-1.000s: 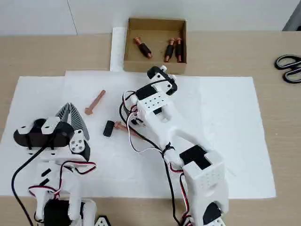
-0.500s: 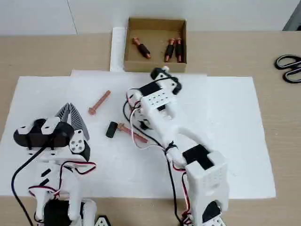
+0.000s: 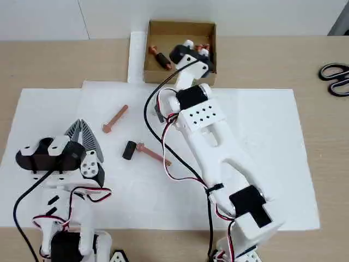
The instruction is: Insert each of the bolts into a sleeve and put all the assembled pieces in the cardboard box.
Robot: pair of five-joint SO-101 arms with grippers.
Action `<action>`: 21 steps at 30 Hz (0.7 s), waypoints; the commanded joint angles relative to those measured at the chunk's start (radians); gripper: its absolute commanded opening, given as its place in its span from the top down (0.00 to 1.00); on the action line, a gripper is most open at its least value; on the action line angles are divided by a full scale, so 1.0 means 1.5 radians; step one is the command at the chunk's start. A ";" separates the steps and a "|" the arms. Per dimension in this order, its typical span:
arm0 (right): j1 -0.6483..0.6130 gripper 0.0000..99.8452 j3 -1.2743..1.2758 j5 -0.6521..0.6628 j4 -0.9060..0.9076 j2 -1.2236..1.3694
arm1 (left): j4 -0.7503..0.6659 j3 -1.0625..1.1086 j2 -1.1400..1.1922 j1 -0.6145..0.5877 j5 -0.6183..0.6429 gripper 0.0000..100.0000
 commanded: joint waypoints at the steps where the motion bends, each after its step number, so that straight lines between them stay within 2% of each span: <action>1: 0.005 1.00 -0.009 0.100 0.020 -0.047 | -0.004 -0.041 -0.007 0.001 0.001 0.99; 6: 0.005 1.00 -0.009 0.402 0.076 -0.049 | 0.003 -0.074 -0.007 0.001 0.001 0.99; 8: 0.003 1.00 -0.009 0.479 0.128 -0.067 | 0.041 -0.097 -0.007 0.002 0.004 0.99; 11: 0.001 1.00 -0.009 0.486 0.186 -0.153 | 0.148 -0.140 -0.006 0.012 0.005 0.99; 14: -0.001 1.00 -0.007 0.488 0.191 -0.279 | 0.241 -0.164 -0.006 0.030 0.005 0.99; 21: 0.001 1.00 0.066 0.491 0.172 -0.477 | 0.331 -0.166 -0.006 0.031 0.006 0.99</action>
